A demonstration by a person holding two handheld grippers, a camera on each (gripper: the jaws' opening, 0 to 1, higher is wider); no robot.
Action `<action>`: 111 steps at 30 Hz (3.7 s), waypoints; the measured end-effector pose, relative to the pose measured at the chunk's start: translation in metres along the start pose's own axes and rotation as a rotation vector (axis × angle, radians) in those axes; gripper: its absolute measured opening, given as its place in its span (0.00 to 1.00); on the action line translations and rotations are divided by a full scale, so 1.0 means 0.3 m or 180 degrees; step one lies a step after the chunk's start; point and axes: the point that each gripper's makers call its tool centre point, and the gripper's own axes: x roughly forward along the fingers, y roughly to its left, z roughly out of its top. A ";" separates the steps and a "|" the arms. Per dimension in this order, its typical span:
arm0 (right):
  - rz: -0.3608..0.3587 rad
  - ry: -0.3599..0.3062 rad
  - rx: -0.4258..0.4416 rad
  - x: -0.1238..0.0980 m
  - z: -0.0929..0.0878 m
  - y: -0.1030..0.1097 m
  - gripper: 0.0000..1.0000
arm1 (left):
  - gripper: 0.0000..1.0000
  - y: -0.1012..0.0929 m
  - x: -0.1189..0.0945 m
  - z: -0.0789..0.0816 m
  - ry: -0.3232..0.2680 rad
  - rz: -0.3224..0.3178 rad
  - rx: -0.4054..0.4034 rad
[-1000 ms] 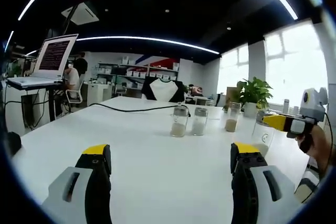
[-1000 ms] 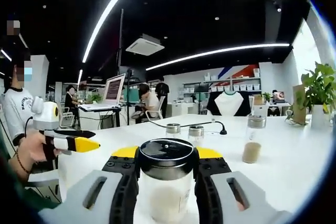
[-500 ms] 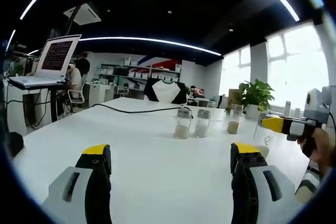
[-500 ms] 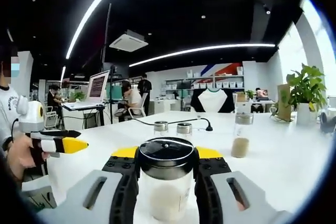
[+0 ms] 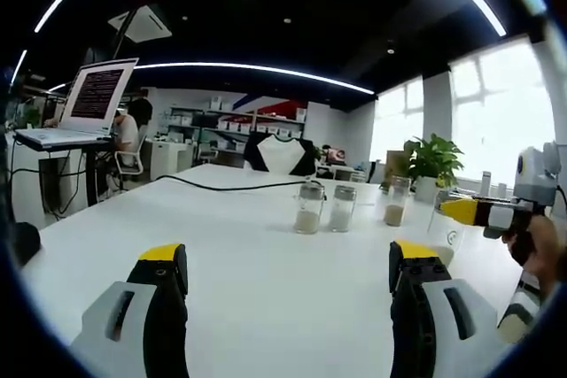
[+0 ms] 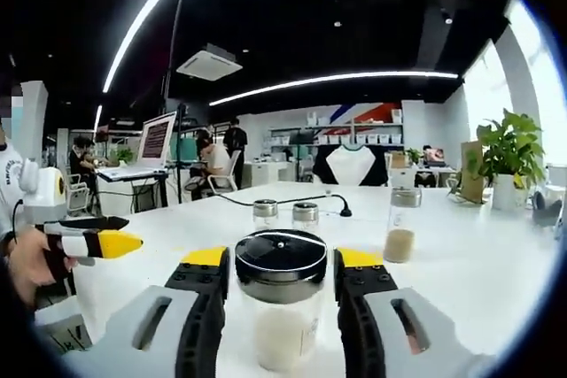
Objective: Rotate the seasoning bottle until the label or dispensing opening points toward the visible target arrow and the bottle remains upright within the marked orientation range
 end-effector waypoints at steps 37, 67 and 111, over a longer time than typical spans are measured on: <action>0.2824 0.0219 0.0166 -0.063 0.028 0.027 0.76 | 0.99 0.008 -0.006 0.013 0.0004 0.0011 0.0001; 0.3565 0.0147 0.0096 -0.060 -0.003 0.111 0.42 | 0.99 -0.003 -0.011 0.013 0.0024 -0.0010 0.0026; 0.2890 0.0226 -0.0067 -0.048 -0.013 0.090 0.41 | 0.99 -0.022 -0.009 0.014 0.0031 -0.0055 0.0030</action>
